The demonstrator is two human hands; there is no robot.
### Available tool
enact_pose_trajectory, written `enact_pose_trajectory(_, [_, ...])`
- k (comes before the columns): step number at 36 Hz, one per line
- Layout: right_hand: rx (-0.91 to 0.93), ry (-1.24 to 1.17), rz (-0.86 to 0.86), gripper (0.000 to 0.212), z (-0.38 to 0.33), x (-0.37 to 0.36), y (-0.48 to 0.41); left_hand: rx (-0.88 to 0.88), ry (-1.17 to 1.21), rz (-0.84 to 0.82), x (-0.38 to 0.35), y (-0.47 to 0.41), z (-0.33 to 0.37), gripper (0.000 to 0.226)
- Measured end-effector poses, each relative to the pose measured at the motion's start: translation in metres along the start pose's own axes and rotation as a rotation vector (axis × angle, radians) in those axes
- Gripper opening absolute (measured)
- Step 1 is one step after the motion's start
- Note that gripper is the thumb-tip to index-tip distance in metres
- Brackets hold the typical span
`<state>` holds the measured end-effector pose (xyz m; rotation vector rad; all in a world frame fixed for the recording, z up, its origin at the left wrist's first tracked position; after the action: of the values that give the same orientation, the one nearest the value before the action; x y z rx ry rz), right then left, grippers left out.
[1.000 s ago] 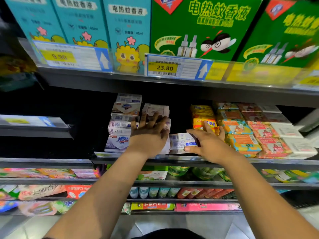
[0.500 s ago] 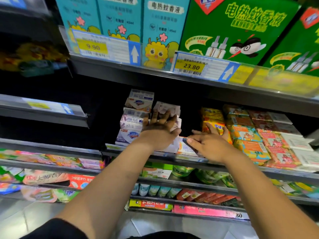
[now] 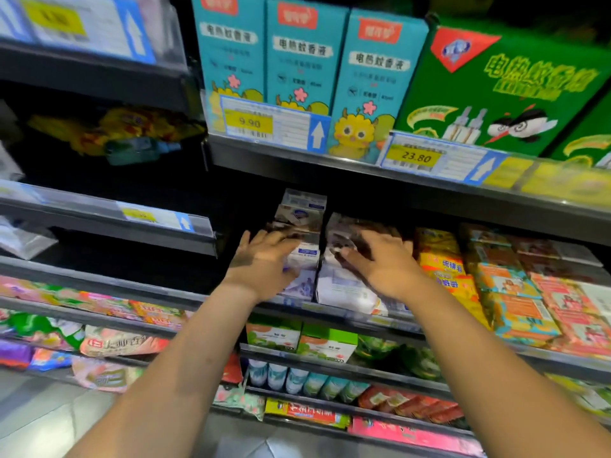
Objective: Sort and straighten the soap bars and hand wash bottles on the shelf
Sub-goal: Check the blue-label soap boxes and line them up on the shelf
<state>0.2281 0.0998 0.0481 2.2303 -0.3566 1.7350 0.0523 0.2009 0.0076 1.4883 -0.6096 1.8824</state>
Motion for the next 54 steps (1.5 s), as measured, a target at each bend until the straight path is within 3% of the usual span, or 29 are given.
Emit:
enact_pose_trajectory(4, [0.089, -0.040, -0.033, 0.051, -0.025, -0.004, -0.013, 0.037, 0.026, 0.172, 0.018, 0.012, -0.004, 0.057])
enact_pose_trajectory(10, [0.138, 0.020, -0.034, 0.062, -0.046, 0.001, -0.038, 0.285, 0.055, 0.087, 0.013, 0.034, -0.022, 0.052])
enact_pose_trajectory(15, [0.145, 0.055, -0.120, 0.072, -0.062, -0.007, -0.064, 0.390, 0.229, 0.044, 0.006, 0.037, -0.040, 0.067])
enact_pose_trajectory(20, [0.136, 0.080, -0.182, 0.055, -0.070, -0.024, -0.077, 0.377, 0.193, 0.010, 0.001, 0.036, -0.042, 0.065])
enact_pose_trajectory(29, [0.103, 0.103, -0.111, 0.044, -0.070, -0.022, -0.082, 0.377, 0.285, 0.140, 0.003, 0.036, -0.038, 0.062])
enact_pose_trajectory(31, [0.090, 0.125, -0.093, 0.049, -0.071, -0.020, -0.082, 0.385, 0.317, 0.128, -0.001, 0.035, -0.040, 0.069])
enact_pose_trajectory(35, [0.026, 0.071, -0.136, 0.085, -0.069, -0.020, -0.082, 0.337, 0.325, 0.157, -0.001, 0.032, -0.039, 0.067])
enact_pose_trajectory(37, [0.031, 0.048, -0.138, 0.091, -0.072, -0.018, -0.080, 0.319, 0.316, 0.147, -0.002, 0.033, -0.036, 0.070])
enact_pose_trajectory(42, [0.129, -0.040, -0.056, 0.072, -0.082, -0.003, -0.070, 0.303, 0.335, 0.101, -0.003, 0.034, -0.034, 0.077])
enact_pose_trajectory(45, [0.120, -0.076, 0.039, 0.071, -0.073, 0.009, -0.061, 0.325, 0.284, 0.082, 0.000, 0.030, -0.033, 0.077])
enact_pose_trajectory(48, [0.091, -0.154, 0.104, 0.073, -0.059, 0.016, -0.045, 0.330, 0.238, 0.080, 0.004, 0.021, -0.035, 0.070])
enact_pose_trajectory(51, [0.026, -0.180, 0.090, 0.059, -0.042, 0.016, -0.029, 0.288, 0.224, 0.072, 0.011, 0.015, -0.030, 0.069])
enact_pose_trajectory(54, [0.057, -0.231, 0.143, 0.067, -0.027, 0.024, -0.010, 0.271, 0.257, 0.137, 0.019, 0.015, -0.021, 0.057])
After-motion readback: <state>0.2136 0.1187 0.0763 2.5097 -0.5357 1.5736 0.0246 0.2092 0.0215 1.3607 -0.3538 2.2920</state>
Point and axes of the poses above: each hand's wrist, its own y-axis away from the middle knuckle, its own x-axis out of the back of the hand, z = x × y, the point moved 9 cm from there along -y, towards the middle knuckle, and after that the axes turned 5 degrees about -z, right-handed, at the moved point
